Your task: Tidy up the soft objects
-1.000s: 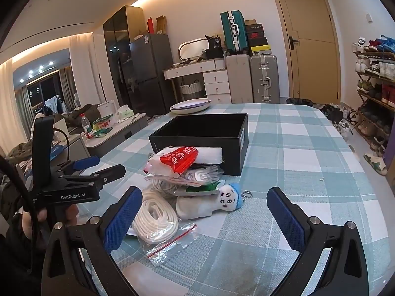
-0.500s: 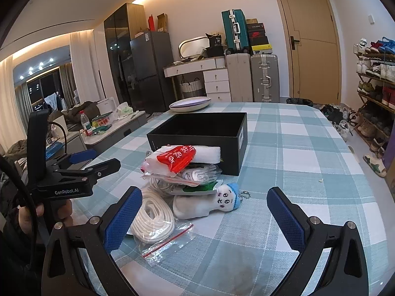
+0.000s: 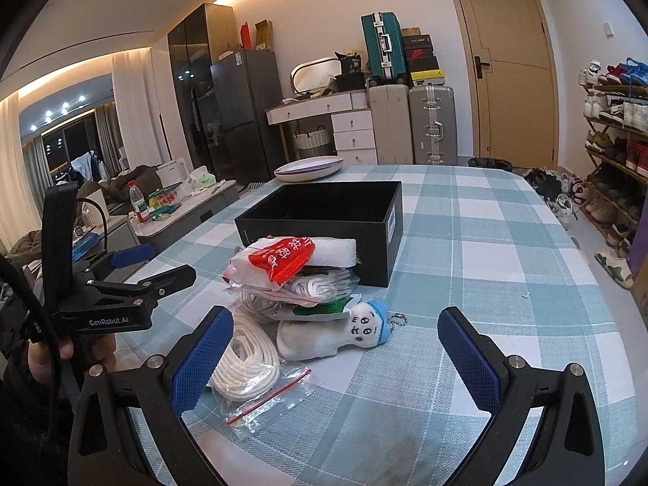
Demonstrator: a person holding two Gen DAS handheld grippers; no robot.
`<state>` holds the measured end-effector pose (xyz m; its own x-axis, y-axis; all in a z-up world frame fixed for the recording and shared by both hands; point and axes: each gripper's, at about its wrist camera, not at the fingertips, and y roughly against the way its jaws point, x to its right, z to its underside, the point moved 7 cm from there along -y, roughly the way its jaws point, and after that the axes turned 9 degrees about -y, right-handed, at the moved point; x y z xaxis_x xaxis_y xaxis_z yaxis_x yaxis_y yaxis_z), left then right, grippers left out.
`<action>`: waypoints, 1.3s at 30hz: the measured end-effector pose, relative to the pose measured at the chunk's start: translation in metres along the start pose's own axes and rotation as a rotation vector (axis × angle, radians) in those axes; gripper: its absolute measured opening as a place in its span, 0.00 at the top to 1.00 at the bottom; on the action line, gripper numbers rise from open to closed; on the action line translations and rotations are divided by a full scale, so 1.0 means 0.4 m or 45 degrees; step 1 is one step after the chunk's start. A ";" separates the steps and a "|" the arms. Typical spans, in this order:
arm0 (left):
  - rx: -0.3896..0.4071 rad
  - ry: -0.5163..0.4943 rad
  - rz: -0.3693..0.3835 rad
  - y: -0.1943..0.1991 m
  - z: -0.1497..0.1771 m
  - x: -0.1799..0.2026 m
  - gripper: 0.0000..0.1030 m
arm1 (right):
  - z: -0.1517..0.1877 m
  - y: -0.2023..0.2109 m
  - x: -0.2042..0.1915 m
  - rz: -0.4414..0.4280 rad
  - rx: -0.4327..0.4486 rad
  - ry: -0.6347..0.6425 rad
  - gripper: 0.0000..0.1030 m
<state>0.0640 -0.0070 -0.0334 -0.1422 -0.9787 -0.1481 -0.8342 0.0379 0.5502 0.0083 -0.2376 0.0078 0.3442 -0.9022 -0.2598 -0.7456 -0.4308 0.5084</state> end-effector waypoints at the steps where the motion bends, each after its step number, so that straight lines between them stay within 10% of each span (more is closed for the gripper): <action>1: -0.001 0.000 0.000 -0.001 0.000 -0.001 0.00 | 0.000 -0.001 0.001 0.001 0.000 0.000 0.00; 39: -0.010 -0.034 0.041 -0.002 0.001 0.003 0.00 | 0.001 -0.015 0.010 0.009 -0.045 -0.017 0.00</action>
<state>0.0642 -0.0081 -0.0341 -0.1830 -0.9713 -0.1522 -0.8249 0.0675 0.5613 0.0139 -0.2386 0.0035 0.3313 -0.9049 -0.2672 -0.7272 -0.4254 0.5388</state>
